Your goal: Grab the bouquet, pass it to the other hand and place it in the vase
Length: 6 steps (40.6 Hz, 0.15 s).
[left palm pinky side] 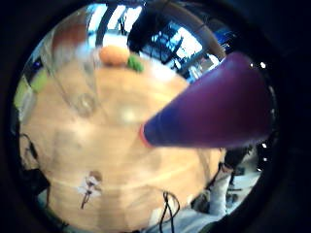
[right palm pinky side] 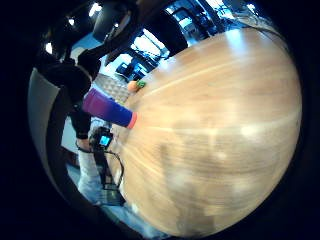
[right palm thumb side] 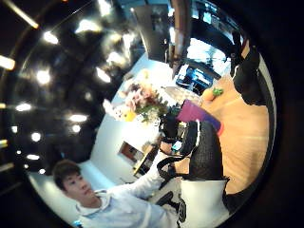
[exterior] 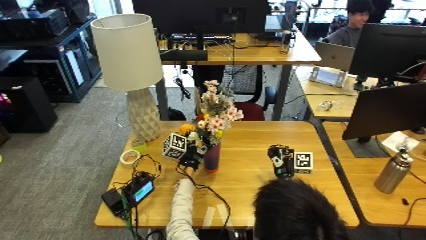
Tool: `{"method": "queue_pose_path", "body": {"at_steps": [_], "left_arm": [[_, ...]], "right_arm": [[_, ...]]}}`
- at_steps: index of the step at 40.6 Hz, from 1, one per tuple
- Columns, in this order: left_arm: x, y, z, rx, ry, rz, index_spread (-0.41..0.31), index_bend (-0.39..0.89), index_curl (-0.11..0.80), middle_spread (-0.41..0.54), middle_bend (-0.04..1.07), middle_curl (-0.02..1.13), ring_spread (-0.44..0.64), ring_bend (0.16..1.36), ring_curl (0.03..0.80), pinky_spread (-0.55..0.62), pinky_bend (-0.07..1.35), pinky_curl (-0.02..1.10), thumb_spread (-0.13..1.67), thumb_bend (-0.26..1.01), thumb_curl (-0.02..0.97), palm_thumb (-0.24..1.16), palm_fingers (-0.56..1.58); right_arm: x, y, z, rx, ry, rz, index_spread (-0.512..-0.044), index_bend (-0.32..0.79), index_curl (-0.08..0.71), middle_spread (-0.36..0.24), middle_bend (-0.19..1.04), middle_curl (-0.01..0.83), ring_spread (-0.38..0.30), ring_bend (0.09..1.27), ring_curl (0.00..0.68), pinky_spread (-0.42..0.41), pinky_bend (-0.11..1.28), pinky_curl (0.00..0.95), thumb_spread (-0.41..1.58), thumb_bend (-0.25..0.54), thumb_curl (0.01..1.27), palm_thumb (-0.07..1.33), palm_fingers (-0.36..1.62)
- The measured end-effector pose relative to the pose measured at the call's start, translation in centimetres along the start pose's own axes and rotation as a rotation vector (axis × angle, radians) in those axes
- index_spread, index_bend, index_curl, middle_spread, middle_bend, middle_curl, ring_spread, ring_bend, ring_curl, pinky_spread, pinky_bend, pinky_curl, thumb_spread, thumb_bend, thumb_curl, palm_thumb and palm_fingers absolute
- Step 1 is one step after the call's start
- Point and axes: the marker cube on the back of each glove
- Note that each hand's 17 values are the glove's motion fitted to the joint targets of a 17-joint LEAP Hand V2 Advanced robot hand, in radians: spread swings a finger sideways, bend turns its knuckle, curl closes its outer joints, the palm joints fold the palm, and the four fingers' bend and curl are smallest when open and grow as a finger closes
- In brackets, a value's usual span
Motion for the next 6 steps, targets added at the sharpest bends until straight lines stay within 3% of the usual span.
{"method": "queue_pose_path", "body": {"at_steps": [6], "left_arm": [[-2.8,-0.2,-1.5,0.108,-0.275,-0.032,0.152,0.01,0.240,0.237,0.20,0.33,0.27,0.67,0.346,0.32,0.61,0.36,0.78,-0.05,0.488,0.27,-0.15]], "right_arm": [[1.5,0.9,-0.7,-0.008,-0.033,0.073,-0.190,0.12,0.325,-0.073,0.43,0.484,-0.115,0.58,0.423,-0.008,0.28,0.348,1.00,-0.019,0.53,0.78,1.12]]}}
